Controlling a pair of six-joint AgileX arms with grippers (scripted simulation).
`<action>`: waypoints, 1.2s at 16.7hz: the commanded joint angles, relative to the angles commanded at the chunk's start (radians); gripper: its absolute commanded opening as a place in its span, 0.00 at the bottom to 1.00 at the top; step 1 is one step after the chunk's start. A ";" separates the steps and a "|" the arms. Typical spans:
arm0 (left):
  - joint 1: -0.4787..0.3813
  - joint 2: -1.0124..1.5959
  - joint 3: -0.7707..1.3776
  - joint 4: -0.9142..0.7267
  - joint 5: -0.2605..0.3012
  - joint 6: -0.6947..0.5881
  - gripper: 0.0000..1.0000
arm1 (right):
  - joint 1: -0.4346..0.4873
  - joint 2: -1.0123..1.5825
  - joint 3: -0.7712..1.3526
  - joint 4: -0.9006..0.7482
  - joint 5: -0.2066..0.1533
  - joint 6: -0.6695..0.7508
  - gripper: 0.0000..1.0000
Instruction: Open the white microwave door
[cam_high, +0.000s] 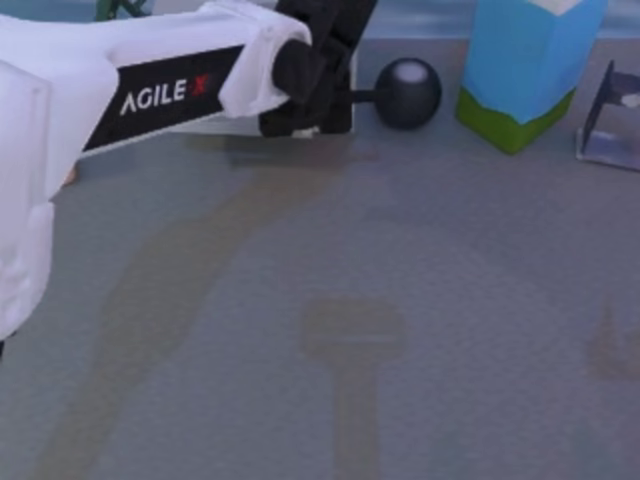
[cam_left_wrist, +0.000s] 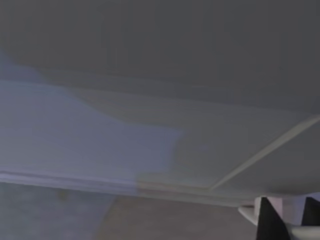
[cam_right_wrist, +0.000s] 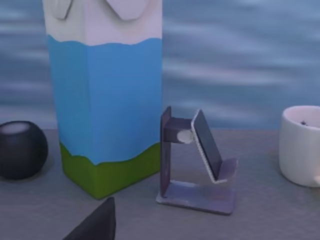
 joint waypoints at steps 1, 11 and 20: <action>0.000 0.000 0.000 0.000 0.000 0.000 0.00 | 0.000 0.000 0.000 0.000 0.000 0.000 1.00; -0.005 0.001 -0.014 0.005 0.012 0.005 0.00 | 0.000 0.000 0.000 0.000 0.000 0.000 1.00; 0.007 -0.052 -0.087 0.054 0.041 0.059 0.00 | 0.000 0.000 0.000 0.000 0.000 0.000 1.00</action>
